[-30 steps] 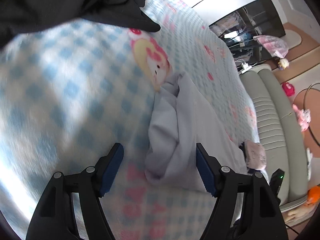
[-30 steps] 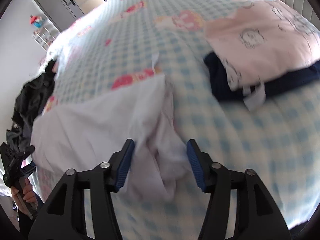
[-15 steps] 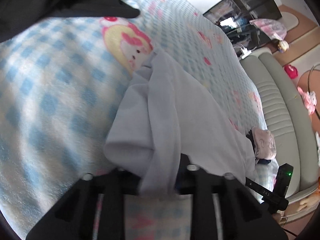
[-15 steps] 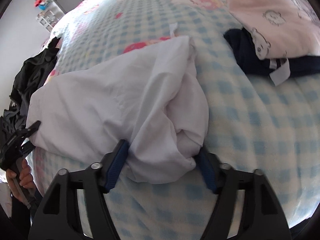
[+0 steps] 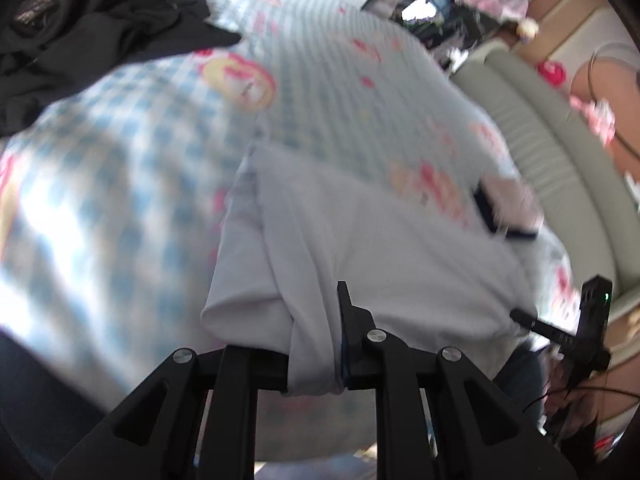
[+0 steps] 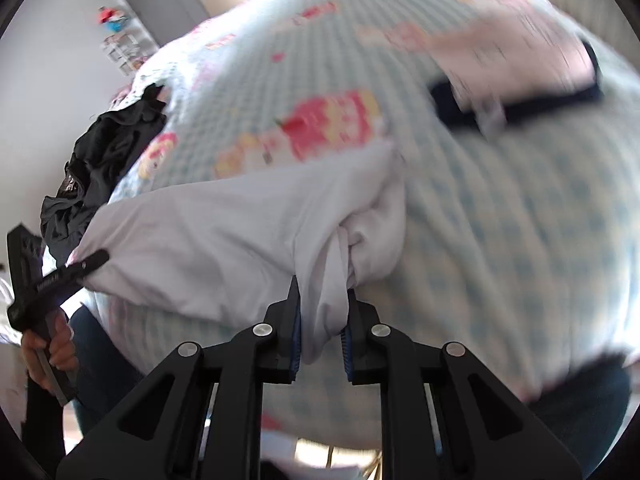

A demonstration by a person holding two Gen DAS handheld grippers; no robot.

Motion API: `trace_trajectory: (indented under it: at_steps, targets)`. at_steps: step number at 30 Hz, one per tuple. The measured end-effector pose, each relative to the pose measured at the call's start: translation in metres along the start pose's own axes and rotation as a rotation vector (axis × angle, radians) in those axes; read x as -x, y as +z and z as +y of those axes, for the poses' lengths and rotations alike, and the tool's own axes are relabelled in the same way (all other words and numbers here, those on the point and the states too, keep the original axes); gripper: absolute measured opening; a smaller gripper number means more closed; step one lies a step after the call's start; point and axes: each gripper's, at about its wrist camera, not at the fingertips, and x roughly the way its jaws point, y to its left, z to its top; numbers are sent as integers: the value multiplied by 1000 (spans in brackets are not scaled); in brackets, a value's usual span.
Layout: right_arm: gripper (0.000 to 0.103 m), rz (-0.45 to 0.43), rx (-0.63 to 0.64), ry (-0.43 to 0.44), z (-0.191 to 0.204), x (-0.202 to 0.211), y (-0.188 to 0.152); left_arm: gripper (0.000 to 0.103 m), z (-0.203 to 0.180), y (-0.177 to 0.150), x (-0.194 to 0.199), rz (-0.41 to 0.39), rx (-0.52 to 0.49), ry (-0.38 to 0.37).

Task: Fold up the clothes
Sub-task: 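Release the shirt and press the fold flat with both open grippers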

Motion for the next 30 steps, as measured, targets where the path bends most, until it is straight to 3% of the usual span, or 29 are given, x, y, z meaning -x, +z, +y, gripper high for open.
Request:
trace_trajectory:
  at_steps: [4,6,10,16,19,22,24,26,28,30]
  targets:
    - [17,59,-63,-62,-28,-4,-25,24,24,-12,14,10,90,14]
    - [19,47,-85,-59,-34,3,-29,32,35,-14,27,-30,134,19]
    - [22,-7,-55,-111,-26,20,-29,34,37,-21,36,-62,133,21]
    - [23,-31,-16,-145,-13,23,-30,36,13,-29,29,12,35,216]
    - [23,-64,21,-210,-2,28,-30,37,18,-34,38,-1,70,381]
    - [24,-95,26,-283,-5,37,-28,36,20,-37,46,-51,85,328]
    - [24,-109,7,-242,-12,42,-26,37,18,-37,42,-27,69,242]
    - [27,-90,35,-148,-9,40,-23,39,13,-37,25,59,32,154]
    - [30,-61,89,-85,-1,32,-20,42,13,-41,5,148,34,148]
    - [31,-23,108,-108,3,16,-20,42,14,-43,0,149,48,164]
